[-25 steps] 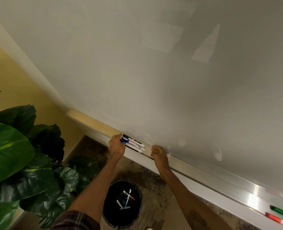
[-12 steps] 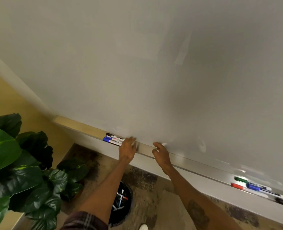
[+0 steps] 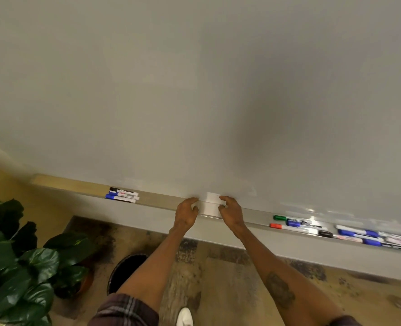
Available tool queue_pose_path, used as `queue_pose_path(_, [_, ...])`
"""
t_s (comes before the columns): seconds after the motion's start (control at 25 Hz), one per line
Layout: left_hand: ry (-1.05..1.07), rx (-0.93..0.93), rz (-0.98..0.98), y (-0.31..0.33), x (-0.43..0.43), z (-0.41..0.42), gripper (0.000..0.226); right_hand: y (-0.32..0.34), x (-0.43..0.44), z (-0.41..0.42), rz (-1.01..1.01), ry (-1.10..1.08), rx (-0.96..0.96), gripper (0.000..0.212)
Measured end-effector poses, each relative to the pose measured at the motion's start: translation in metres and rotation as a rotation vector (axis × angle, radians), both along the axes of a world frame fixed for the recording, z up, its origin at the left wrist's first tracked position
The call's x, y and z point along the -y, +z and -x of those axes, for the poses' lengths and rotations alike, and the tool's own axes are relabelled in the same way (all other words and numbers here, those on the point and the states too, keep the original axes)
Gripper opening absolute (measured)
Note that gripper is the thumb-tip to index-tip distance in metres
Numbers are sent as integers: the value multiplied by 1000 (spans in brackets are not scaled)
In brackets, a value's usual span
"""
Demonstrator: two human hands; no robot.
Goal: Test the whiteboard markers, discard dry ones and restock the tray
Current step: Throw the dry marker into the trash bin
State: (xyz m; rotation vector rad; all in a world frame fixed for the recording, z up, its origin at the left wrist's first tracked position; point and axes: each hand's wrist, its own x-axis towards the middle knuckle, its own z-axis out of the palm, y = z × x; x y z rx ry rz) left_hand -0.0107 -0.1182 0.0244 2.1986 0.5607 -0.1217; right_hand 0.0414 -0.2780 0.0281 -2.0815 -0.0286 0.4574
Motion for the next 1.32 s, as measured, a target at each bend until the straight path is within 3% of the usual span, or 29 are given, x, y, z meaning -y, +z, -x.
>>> queue_pose_path(0.32, [-142,-55,92,-17,118,-23,39,-17,148,-6,32,-220,18,40])
queue_pose_path(0.48, [-149,-72,194,-27,166,-36,25,-29,209,-11,74,-364,0,40])
queue_pose_path(0.6, [-124,-116,237,-31,198,-50,42,-42,245,-18,126,-414,-22,44])
queue_pose_path(0.76, [-172,-184,213,-37,233,-64,39,-57,276,-31,183,-393,-77,44])
queue_pose_path(0.88, [-194,-204,194,-49,252,-73,19,-62,286,-36,170,-359,-96,45])
queue_pose_path(1.08, [-170,-223,163,-80,271,-87,23,-73,292,-45,141,-300,-137,48])
queue_pose_path(1.32, [-71,-167,153,-57,275,-89,18,-69,292,-51,70,-286,-105,44])
